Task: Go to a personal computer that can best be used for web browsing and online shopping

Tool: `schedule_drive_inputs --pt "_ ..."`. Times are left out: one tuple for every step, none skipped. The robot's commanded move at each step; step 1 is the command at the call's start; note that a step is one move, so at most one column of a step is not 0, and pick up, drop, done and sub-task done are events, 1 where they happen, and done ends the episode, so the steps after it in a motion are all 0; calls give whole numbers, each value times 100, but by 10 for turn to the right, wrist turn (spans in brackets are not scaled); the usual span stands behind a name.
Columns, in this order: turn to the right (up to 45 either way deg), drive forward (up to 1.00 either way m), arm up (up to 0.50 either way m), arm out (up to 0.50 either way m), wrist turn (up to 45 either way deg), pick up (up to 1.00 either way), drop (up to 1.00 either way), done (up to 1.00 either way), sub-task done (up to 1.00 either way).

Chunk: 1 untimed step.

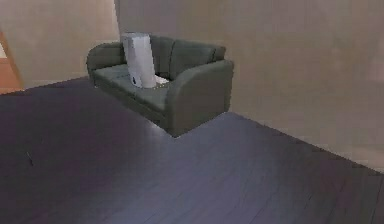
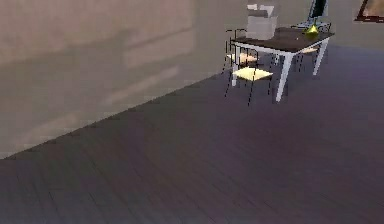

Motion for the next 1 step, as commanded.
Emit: schedule_drive_inputs --pt "-330 0 0 0 0 0 0 0 0"
